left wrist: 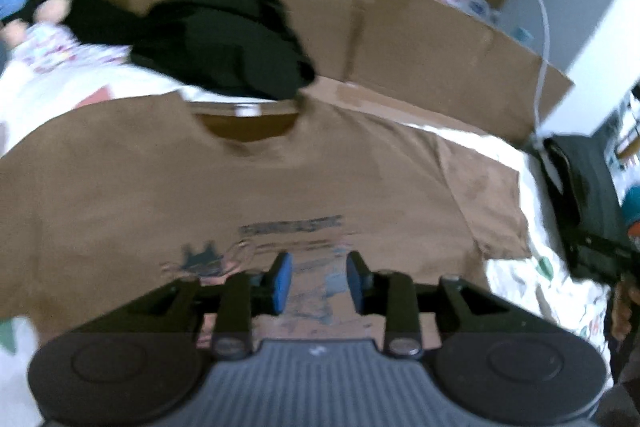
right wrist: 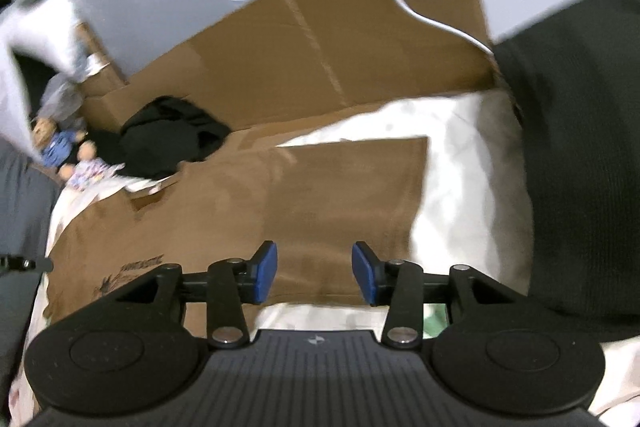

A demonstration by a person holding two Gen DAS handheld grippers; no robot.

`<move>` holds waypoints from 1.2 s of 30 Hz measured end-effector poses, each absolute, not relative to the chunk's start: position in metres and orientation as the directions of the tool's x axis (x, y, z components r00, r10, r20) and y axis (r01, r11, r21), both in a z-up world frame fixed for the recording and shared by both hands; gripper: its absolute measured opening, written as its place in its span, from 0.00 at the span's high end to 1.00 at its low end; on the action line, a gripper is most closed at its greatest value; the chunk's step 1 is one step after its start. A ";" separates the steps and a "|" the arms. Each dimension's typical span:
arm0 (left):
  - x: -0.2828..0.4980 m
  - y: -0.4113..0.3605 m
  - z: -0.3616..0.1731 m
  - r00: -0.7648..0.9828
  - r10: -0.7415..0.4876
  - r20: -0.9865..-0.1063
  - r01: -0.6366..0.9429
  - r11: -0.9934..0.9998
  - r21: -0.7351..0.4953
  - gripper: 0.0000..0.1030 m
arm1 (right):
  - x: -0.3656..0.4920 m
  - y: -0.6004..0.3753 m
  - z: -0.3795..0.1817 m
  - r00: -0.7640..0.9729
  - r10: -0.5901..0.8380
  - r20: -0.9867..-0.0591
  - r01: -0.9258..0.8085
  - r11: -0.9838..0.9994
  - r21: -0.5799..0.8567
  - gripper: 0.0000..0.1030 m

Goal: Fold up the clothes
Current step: 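Open both grippers and raise them off the shirt, then lower the left gripper to the shirt side edge and close it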

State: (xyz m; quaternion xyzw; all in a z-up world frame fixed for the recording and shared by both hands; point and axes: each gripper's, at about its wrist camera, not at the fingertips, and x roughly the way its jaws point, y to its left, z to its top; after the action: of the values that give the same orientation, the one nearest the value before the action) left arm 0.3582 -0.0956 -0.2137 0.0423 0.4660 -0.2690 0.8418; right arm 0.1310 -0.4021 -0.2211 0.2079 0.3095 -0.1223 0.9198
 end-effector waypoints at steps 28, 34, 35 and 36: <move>0.377 0.166 -0.228 0.656 -0.252 -0.711 0.052 0.956 -0.290 0.43 | 0.227 -0.201 -0.122 0.900 0.002 -0.437 0.033 0.997 0.072 0.07; 0.385 0.192 -0.254 0.636 -0.231 -0.737 -0.038 0.944 -0.328 0.48 | 0.268 -0.162 -0.144 0.852 0.156 -0.499 -0.095 0.985 0.144 0.16; 0.386 0.195 -0.258 0.633 -0.229 -0.739 -0.051 0.941 -0.336 0.48 | 0.277 -0.154 -0.149 0.840 0.178 -0.513 -0.118 0.982 0.147 0.17; 0.387 0.199 -0.261 0.630 -0.227 -0.742 -0.070 0.936 -0.346 0.48 | 0.282 -0.149 -0.151 0.834 0.184 -0.520 -0.126 0.981 0.145 0.17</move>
State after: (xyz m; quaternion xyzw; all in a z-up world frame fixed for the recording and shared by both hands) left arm 0.3870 0.1993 -0.2611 -0.1739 0.4276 -0.0443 0.8860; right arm 0.2816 -0.1489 -0.1515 0.0523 0.2765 0.0809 0.9562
